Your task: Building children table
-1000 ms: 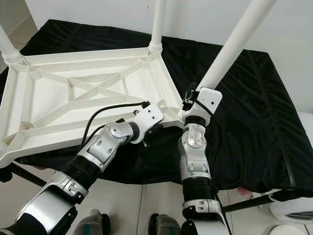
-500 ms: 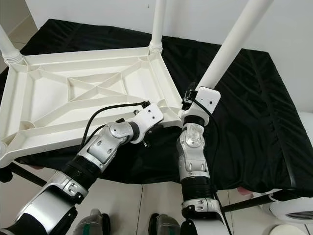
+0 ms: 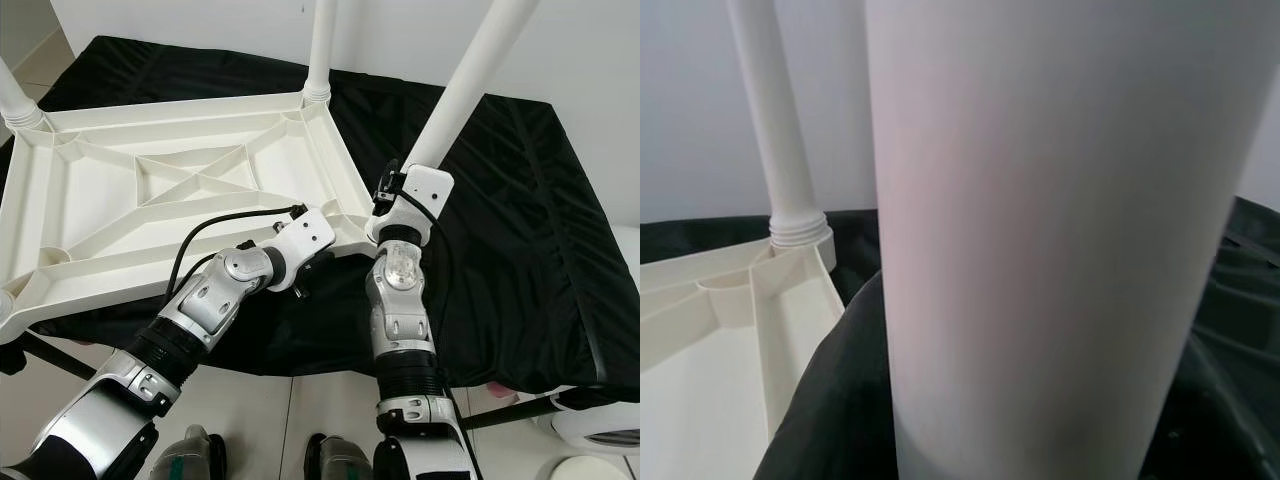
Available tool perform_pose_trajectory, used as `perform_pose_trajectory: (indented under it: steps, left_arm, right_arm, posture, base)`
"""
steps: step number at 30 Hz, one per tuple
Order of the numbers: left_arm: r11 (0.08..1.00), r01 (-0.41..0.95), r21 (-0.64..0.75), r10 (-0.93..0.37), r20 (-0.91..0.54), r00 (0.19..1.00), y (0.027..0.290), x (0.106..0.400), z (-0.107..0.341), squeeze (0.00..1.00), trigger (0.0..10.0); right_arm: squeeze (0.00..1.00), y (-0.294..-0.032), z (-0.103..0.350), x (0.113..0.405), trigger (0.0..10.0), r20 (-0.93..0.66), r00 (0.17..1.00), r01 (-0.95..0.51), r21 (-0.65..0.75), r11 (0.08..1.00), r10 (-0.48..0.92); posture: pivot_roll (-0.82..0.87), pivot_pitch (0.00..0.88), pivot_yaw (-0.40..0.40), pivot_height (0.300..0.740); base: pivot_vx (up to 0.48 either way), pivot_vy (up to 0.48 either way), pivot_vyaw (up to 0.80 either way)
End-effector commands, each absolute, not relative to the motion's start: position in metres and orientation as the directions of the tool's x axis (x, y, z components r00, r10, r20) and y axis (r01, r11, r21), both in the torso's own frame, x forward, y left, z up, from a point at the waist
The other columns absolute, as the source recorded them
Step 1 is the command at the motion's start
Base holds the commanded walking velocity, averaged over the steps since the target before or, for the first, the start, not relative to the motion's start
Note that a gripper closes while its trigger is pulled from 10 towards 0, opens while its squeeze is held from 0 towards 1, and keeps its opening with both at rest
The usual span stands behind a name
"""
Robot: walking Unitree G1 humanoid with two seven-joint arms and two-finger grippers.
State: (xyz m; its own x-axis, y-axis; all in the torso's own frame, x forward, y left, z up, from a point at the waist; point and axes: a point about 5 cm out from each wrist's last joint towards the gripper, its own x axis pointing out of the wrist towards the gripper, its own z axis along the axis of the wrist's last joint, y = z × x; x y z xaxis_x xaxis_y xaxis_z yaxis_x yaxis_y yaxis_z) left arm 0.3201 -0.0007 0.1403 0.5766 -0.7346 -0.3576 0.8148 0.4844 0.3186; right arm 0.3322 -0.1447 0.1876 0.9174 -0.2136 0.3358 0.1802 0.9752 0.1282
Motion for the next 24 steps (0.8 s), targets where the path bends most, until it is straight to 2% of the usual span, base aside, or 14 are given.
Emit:
perform_pose_trajectory:
  steps: [1, 7, 8, 10, 11, 15, 16, 17, 24]
  left_arm:
    - [0.475, 0.807, 0.35, -0.754, -0.31, 0.579, -0.008, 0.319, 0.152, 1.0, 10.0]
    - [0.474, 0.803, 0.36, -0.752, -0.308, 0.582, -0.009, 0.319, 0.152, 1.0, 10.0]
    - [0.474, 0.803, 0.362, -0.752, -0.308, 0.583, -0.009, 0.319, 0.152, 0.45, 10.0]
    - [0.474, 0.802, 0.362, -0.752, -0.307, 0.583, -0.01, 0.319, 0.153, 0.45, 10.0]
    - [0.474, 0.802, 0.363, -0.753, -0.306, 0.583, -0.01, 0.319, 0.153, 0.0, 10.0]
    - [0.475, 0.801, 0.365, -0.753, -0.302, 0.584, -0.009, 0.32, 0.155, 0.0, 10.0]
    - [0.476, 0.807, 0.349, -0.761, -0.296, 0.577, -0.008, 0.32, 0.156, 0.35, 10.0]
    - [0.478, 0.812, 0.335, -0.768, -0.29, 0.572, -0.008, 0.32, 0.158, 1.0, 10.0]
    - [0.481, 0.814, 0.326, -0.785, -0.255, 0.565, -0.004, 0.322, 0.169, 1.0, 10.0]
  right_arm:
    - [0.0, -0.147, 0.199, 0.333, 10.0, 0.368, 0.907, 0.168, 0.128, 0.977, -0.205]
    - [0.0, -0.149, 0.2, 0.334, 10.0, 0.366, 0.908, 0.17, 0.127, 0.977, -0.205]
    - [0.0, -0.15, 0.199, 0.334, 10.0, 0.36, 0.91, 0.171, 0.125, 0.977, -0.206]
    - [0.0, -0.15, 0.198, 0.334, 10.0, 0.356, 0.911, 0.172, 0.124, 0.977, -0.206]
    - [0.0, -0.15, 0.197, 0.333, 10.0, 0.355, 0.912, 0.172, 0.124, 0.977, -0.206]
    - [0.0, -0.153, 0.199, 0.333, 10.0, 0.357, 0.911, 0.172, 0.124, 0.977, -0.205]
    - [0.0, -0.155, 0.199, 0.334, 10.0, 0.358, 0.912, 0.172, 0.112, 0.979, -0.201]
    - [0.0, -0.157, 0.198, 0.334, 10.0, 0.353, 0.914, 0.175, 0.104, 0.979, -0.201]
    - [0.0, -0.172, 0.194, 0.341, 10.0, 0.313, 0.932, 0.169, 0.077, 0.983, -0.184]
  posture:
    - [0.04, 0.054, -0.055, 0.74]
    - [0.03, 0.048, -0.058, 0.74]
    - [0.03, 0.048, -0.059, 0.74]
    - [0.03, 0.047, -0.059, 0.74]
    - [0.03, 0.047, -0.059, 0.74]
    - [0.03, 0.047, -0.059, 0.74]
    - [0.03, 0.049, -0.061, 0.74]
    - [0.03, 0.049, -0.062, 0.74]
    - [0.04, 0.05, -0.075, 0.74]
  base:
    - [0.0, 0.0, 0.0]
    - [0.0, 0.0, 0.0]
    - [0.0, 0.0, 0.0]
    - [0.0, 0.0, 0.0]
    - [0.0, 0.0, 0.0]
    - [0.0, 0.0, 0.0]
    - [0.0, 0.0, 0.0]
    - [0.0, 0.0, 0.0]
    - [0.0, 0.0, 0.0]
